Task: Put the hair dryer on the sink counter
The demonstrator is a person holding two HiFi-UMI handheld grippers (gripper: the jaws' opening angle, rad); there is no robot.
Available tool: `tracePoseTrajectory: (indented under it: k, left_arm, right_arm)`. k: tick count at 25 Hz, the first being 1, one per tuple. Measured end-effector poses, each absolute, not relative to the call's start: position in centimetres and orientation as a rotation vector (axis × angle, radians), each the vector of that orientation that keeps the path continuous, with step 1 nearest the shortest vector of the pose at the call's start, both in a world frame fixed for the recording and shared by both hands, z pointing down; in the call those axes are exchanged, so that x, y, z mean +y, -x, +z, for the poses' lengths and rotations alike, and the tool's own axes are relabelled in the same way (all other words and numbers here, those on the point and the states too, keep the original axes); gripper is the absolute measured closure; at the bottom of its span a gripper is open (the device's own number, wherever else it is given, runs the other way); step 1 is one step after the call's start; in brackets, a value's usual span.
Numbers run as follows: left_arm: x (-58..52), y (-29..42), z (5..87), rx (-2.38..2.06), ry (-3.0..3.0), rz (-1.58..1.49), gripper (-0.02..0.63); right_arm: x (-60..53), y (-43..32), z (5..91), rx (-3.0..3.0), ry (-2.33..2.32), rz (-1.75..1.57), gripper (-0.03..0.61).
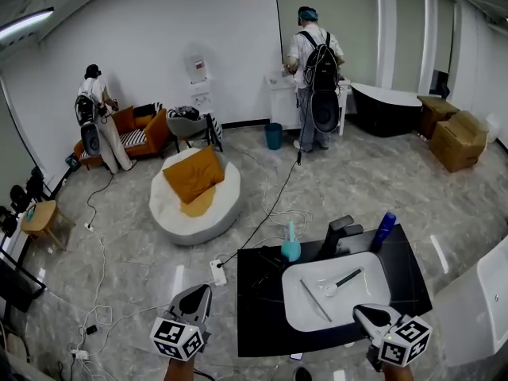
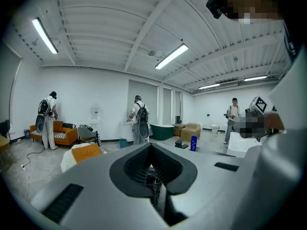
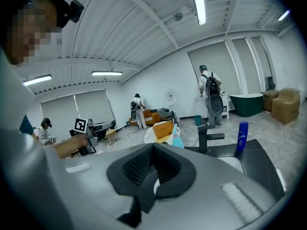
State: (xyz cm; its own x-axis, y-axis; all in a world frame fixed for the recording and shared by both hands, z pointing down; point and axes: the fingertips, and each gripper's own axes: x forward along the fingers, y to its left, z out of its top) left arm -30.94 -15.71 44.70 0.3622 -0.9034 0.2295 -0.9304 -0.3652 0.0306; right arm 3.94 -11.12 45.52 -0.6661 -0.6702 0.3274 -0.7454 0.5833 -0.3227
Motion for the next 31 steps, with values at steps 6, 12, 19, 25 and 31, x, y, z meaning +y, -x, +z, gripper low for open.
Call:
tracePoseTrajectory:
  k: [6, 12, 19, 25, 31]
  left_arm:
    - [-13.9, 32.4, 43.9, -1.692, -2.438, 0.216, 0.609]
    - [-12.7, 34.0, 44.2, -1.703, -2.394, 0.164, 0.609]
    - [-11.7, 35.2, 44.1, -1.714, -2.372, 0.136, 0.609]
    - [-10.7, 36.0, 44.8, -1.704, -2.334, 0.098, 0.609]
    - [-10.1, 35.8, 46.4, -1.652, -2.279, 0.022, 0.609]
  right_arm:
    - [-10.3, -3.6, 45.0, -2.624, -1.185, 0.604, 0.569]
    - [-10.2, -2.7, 43.9, -2.629, -1.185, 0.557, 0.571]
    - [-10.0, -1.5, 43.8, -2.634, -1.163, 0.557, 0.571]
    - [-9.7, -1.0, 43.5, -2.632, -1.154, 0.552, 0.570]
    - [-9.7, -0.9, 44.4, -2.624, -1.144, 0.571, 0.571]
